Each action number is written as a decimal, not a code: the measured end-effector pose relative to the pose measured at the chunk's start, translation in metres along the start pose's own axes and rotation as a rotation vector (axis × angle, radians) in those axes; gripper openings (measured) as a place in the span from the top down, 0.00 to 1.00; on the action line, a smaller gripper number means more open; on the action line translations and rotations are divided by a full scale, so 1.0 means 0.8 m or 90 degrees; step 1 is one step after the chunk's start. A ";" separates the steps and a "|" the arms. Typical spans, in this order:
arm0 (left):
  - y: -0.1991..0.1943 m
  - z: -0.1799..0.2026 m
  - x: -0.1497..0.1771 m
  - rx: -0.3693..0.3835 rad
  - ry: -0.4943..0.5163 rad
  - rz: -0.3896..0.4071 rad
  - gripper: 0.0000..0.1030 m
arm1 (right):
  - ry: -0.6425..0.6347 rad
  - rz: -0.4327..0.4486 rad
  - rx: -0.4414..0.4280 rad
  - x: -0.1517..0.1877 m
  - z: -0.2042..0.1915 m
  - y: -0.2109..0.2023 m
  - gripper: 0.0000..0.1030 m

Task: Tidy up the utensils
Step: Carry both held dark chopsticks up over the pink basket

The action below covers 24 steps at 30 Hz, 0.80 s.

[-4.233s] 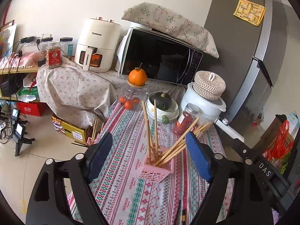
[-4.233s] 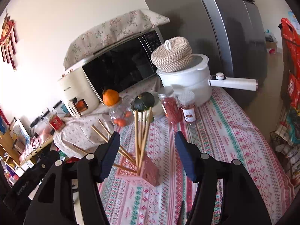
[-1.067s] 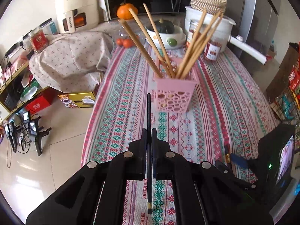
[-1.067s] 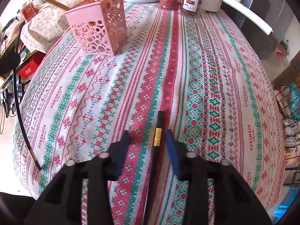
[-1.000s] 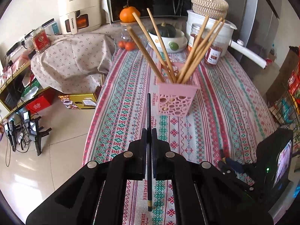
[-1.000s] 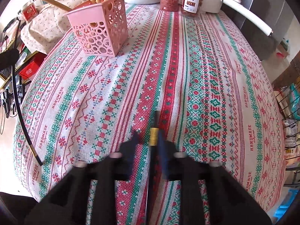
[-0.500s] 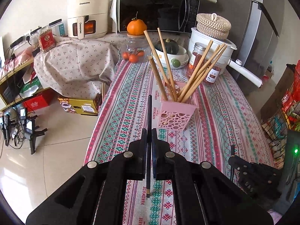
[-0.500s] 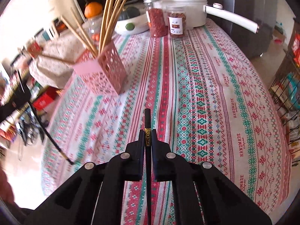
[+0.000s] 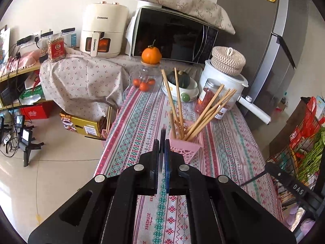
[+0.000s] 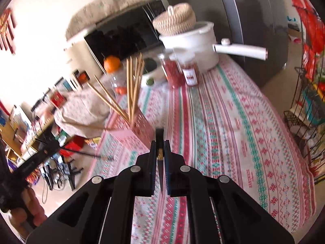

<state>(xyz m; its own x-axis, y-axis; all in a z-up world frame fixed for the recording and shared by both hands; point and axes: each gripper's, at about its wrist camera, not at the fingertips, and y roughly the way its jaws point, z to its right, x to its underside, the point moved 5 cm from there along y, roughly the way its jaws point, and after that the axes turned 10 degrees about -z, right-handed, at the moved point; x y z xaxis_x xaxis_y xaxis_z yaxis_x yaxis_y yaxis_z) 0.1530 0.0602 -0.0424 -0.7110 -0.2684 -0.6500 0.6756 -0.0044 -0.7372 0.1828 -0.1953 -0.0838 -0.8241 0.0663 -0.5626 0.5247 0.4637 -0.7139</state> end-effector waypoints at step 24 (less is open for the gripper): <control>-0.063 0.038 -0.093 0.055 -0.005 0.114 0.96 | 0.055 0.136 -0.088 -0.113 -0.015 -0.090 0.93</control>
<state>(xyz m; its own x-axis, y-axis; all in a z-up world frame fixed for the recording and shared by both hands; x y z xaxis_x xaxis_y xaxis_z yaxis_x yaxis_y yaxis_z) 0.1781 0.0514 0.0489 -0.5760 -0.2803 -0.7678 0.8059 -0.0376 -0.5909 0.2165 -0.2240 0.0238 -0.7157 0.2489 -0.6526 0.6601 0.5465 -0.5155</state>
